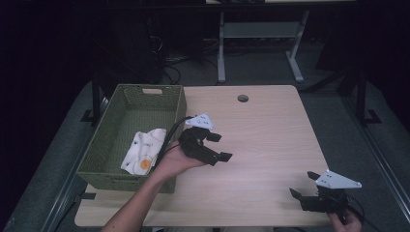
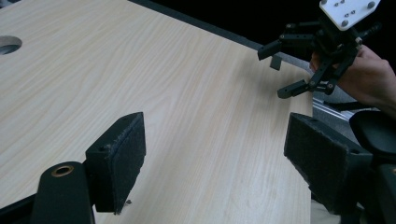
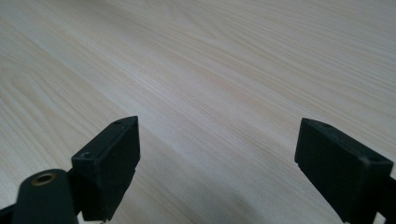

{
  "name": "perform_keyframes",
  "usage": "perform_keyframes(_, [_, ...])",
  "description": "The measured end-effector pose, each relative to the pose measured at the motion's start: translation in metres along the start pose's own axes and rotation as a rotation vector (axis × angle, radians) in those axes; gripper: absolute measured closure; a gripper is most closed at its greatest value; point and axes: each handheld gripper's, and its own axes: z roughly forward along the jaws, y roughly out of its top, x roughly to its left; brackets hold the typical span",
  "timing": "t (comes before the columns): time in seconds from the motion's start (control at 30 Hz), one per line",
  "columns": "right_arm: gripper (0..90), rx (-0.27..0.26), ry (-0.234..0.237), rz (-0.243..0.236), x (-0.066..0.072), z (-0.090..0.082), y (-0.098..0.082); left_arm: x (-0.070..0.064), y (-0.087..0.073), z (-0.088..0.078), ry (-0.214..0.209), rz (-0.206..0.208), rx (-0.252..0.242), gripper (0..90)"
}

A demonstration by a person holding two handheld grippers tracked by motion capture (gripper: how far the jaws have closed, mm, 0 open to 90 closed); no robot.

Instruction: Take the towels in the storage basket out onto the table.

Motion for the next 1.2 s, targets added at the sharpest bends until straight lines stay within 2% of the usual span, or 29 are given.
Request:
perform_keyframes(0.43, [13.9,-0.005,0.001,-0.001,0.0,-0.001,0.001,0.017,0.002,-0.032,0.01,-0.029,-0.027,21.6])
perform_keyframes(0.57, [13.9,-0.005,0.003,0.003,0.001,0.0,0.001,0.023,0.0,-0.04,0.022,-0.034,-0.013,21.8])
perform_keyframes(0.7, [13.9,-0.006,0.002,-0.005,0.001,-0.001,0.001,0.028,-0.002,-0.047,0.026,-0.038,-0.021,22.0])
perform_keyframes(1.07, [13.9,-0.005,0.005,-0.009,0.002,-0.001,0.002,0.044,-0.015,-0.074,0.06,-0.074,-0.013,22.4])
perform_keyframes(1.2, [13.9,-0.002,0.008,-0.009,0.002,0.0,0.002,0.05,-0.024,-0.084,0.072,-0.1,-0.017,22.8])
